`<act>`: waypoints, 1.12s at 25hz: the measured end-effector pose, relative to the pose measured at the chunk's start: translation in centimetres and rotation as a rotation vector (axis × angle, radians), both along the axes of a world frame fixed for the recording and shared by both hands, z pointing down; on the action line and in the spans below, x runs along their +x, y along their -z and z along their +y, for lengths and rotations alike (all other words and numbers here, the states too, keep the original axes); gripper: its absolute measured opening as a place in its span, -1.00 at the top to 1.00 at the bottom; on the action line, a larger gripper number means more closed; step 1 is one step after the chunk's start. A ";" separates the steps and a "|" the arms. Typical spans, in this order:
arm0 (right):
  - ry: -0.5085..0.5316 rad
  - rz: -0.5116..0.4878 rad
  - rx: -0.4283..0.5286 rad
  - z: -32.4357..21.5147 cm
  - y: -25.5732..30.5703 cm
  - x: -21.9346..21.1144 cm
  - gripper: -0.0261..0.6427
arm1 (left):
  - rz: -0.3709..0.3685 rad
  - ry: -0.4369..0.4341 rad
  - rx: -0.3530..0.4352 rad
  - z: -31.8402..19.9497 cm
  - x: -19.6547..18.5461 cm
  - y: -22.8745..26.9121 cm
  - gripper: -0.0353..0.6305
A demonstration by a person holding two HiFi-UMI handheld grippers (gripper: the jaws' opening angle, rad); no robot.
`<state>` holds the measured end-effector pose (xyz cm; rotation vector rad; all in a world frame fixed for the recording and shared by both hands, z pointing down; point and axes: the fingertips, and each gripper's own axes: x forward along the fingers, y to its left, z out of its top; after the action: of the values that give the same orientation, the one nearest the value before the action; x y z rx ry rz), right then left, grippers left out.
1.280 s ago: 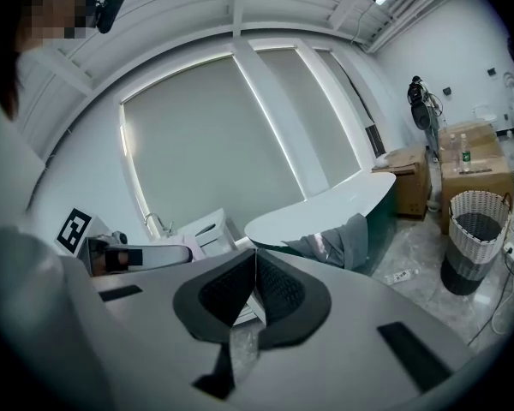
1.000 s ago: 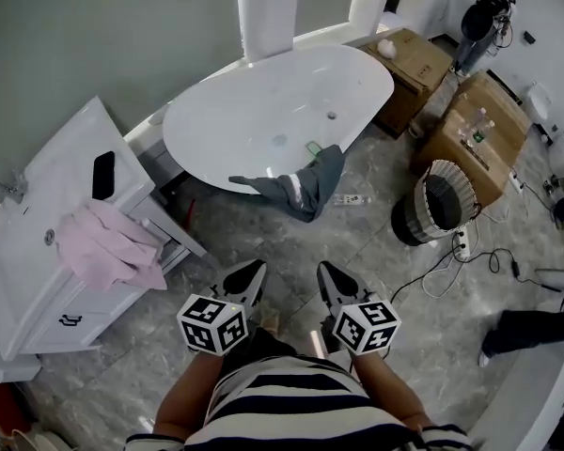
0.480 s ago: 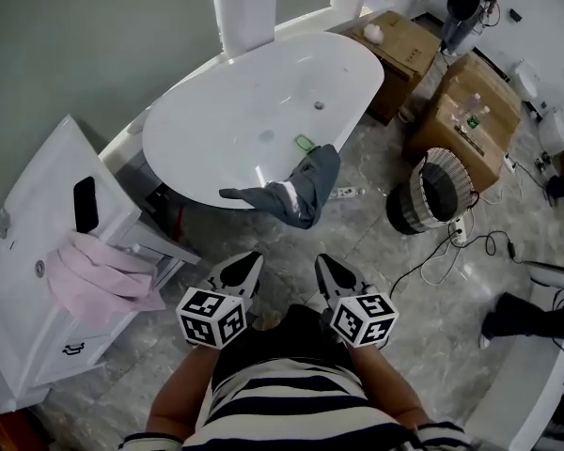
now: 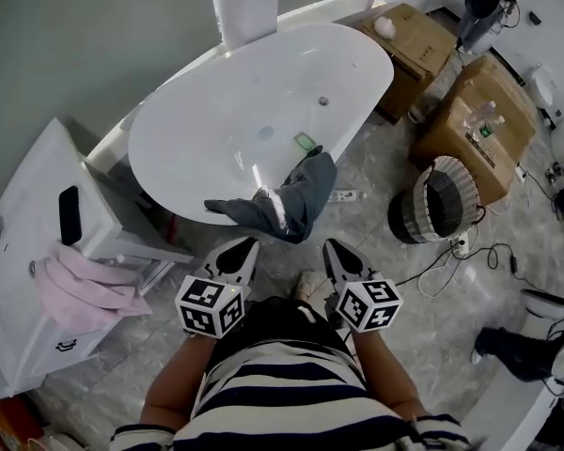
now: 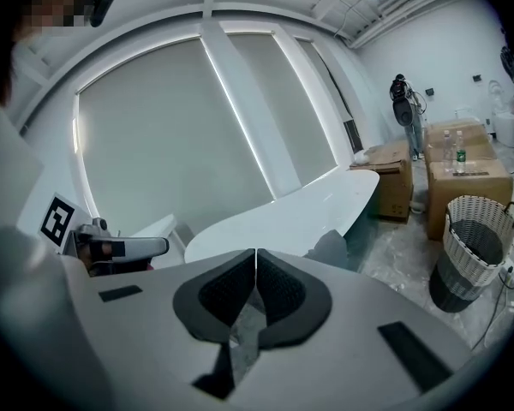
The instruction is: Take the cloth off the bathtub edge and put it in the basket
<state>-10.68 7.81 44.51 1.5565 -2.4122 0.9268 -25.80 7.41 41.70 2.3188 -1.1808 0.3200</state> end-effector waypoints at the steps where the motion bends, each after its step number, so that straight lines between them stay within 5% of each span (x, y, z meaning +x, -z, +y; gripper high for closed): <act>1: 0.007 -0.006 -0.002 -0.8 -0.2 0.4 0.84 | -0.015 -0.005 0.000 -0.7 0.5 -0.2 0.78; 16: 0.209 -0.054 -0.095 -7.5 -5.4 2.9 0.84 | -0.091 0.113 -0.108 -6.2 3.7 -5.6 0.78; 28: 0.226 -0.015 -0.200 -10.8 -10.4 1.4 0.83 | -0.142 -0.029 -0.237 -9.3 4.3 -11.0 0.57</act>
<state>-9.30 -2.98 54.89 1.1861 -2.3575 1.0953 -21.51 -1.89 52.70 2.1362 -1.1100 0.6097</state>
